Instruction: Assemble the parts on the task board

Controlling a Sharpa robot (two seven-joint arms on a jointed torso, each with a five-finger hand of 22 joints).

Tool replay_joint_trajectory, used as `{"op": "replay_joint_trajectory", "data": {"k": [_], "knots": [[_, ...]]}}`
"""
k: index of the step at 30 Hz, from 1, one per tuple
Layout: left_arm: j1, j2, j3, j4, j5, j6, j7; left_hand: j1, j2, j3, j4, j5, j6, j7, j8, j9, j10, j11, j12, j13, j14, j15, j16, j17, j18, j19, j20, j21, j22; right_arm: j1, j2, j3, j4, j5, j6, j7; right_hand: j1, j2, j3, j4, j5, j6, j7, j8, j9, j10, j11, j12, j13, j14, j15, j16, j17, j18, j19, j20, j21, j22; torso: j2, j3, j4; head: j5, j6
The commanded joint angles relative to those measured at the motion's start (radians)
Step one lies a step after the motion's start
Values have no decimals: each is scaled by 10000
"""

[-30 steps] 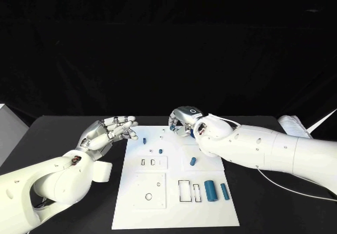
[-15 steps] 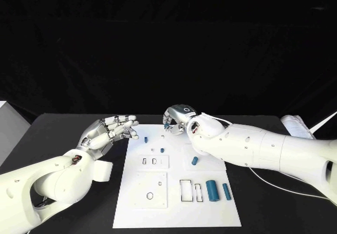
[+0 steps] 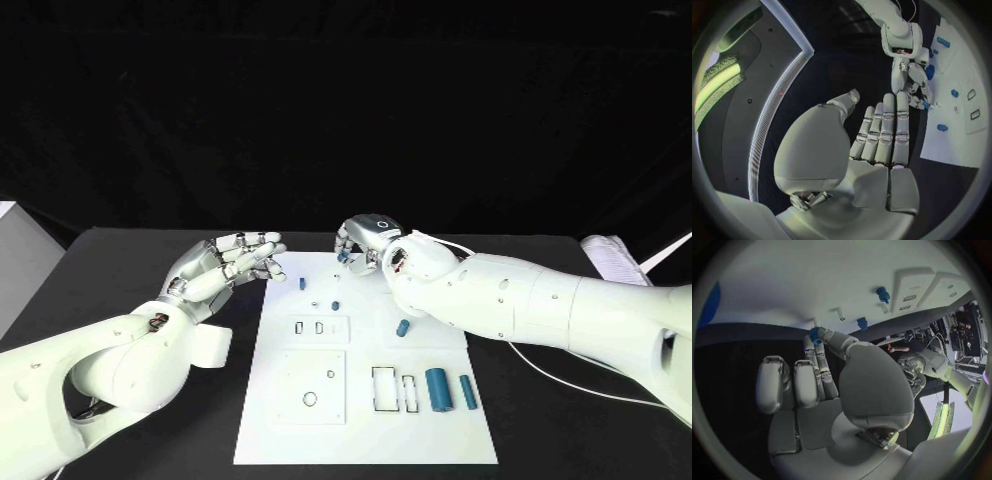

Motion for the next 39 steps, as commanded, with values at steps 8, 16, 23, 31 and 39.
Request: {"op": "replay_joint_trajectory", "data": {"k": [8, 16, 23, 31, 39], "knots": [[62, -6, 10, 20, -56, 181, 31, -37, 33, 44, -35, -3, 56, 86, -51, -3, 7, 22, -50, 14, -66, 11, 68, 13, 90, -81, 15, 62, 32, -13, -40, 0, 10, -39, 504, 42, 137, 111, 25, -40, 44, -76, 1, 5, 23, 166, -129, 28, 247, 342, 30, 45, -12, -169, 24, 24, 31, -34, 25, -7, -17, 38, -7], [72, 0, 10, 1, -57, 185, 27, -37, 33, 44, -35, -3, 56, 86, -51, -3, 7, 22, -50, 14, -66, 11, 68, 13, 90, -81, 15, 62, 32, -44, 26, -5, -20, -58, 577, 38, 115, 92, 20, -39, 53, -92, 6, 2, 34, 156, -121, 16, 250, 339, 37, 46, -18, -165, 12, 31, 21, -46, 32, -11, 9, 51, 1], [80, -9, 10, 3, -57, 182, 24, -37, 33, 44, -35, -3, 56, 86, -51, -3, 7, 22, -50, 14, -66, 11, 68, 13, 90, -81, 15, 62, 32, -57, 45, -8, -55, -96, 642, 2, 100, 83, 20, -36, 60, -109, 10, -3, 42, 142, -114, 3, 251, 335, 42, 42, -31, -158, -8, 36, -2, -78, 46, -19, -7, 45, 2], [88, -17, 10, -5, -57, 175, 21, -37, 33, 44, -35, -3, 56, 86, -51, -3, 7, 22, -50, 14, -66, 11, 68, 13, 90, -81, 15, 62, 32, -72, 57, -11, -29, -103, 679, 1, 59, 47, 17, -33, 64, -159, 21, -20, 62, 101, -98, -32, 254, 325, 56, 39, -54, -151, -30, 51, -22, -101, 55, -13, -8, 55, 4], [96, -21, 10, -7, -57, 168, 18, -37, 33, 44, -35, -3, 56, 86, -51, -3, 7, 22, -50, 14, -66, 11, 68, 13, 90, -81, 15, 62, 32, -75, 113, -13, -200, -49, 528, 30, -211, -280, 72, 24, 33, -746, 248, -315, 66, -794, 164, -149, 88, 81, 271, -381, -773, 76, -659, 217, -828, -1173, 64, -14, -7, 46, 21]]}}
